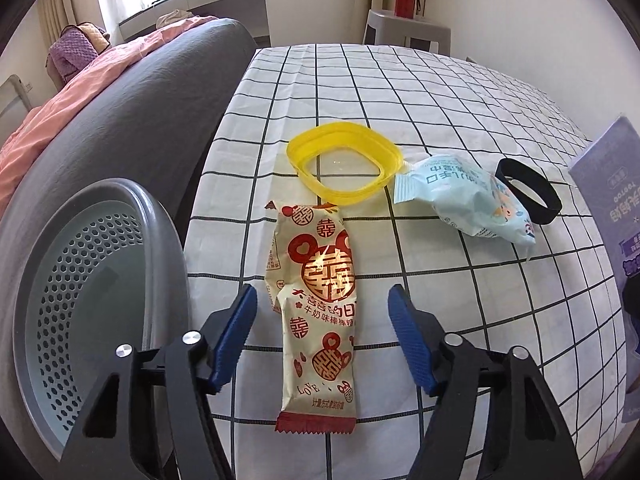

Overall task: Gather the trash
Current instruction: 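Grasp the red-patterned snack wrapper with the left gripper while the right gripper holds the box, then carry wrapper and box over the basket and open both grippers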

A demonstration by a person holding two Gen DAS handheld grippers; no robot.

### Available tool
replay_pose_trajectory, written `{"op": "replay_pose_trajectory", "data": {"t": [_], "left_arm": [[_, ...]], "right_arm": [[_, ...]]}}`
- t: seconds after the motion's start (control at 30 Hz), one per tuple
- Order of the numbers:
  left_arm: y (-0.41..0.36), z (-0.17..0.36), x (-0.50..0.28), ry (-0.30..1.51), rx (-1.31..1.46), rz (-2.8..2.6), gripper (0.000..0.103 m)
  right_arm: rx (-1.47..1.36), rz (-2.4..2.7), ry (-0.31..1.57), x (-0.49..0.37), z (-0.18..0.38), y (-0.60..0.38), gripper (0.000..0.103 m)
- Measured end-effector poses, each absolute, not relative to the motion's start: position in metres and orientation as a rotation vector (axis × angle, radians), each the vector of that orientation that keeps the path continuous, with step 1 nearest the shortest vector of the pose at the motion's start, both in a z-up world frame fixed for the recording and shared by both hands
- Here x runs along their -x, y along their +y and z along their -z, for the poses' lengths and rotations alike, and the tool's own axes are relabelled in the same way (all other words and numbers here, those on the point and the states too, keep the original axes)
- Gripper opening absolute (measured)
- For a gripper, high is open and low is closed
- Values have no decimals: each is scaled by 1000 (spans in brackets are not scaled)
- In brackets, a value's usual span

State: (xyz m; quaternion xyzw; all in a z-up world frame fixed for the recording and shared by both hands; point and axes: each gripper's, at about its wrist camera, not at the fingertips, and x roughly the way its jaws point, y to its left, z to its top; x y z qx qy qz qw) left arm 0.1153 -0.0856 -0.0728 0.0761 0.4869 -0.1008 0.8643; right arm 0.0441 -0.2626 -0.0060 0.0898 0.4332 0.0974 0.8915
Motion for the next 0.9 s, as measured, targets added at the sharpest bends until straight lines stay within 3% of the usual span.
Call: {"op": "replay_pose_trajectory", "data": {"t": [0.13, 0.3, 0.9], "left_arm": [[-83, 72, -113, 1017, -152, 224, 43], [-81, 73, -101, 1006, -150, 241, 37], [-37, 9, -33, 838, -113, 263, 38]], "right_arm": [[-185, -202, 899, -44, 6, -263, 32], [-181, -199, 898, -44, 6, -262, 32], [-153, -193, 899, -31, 9, -227, 32]]}}
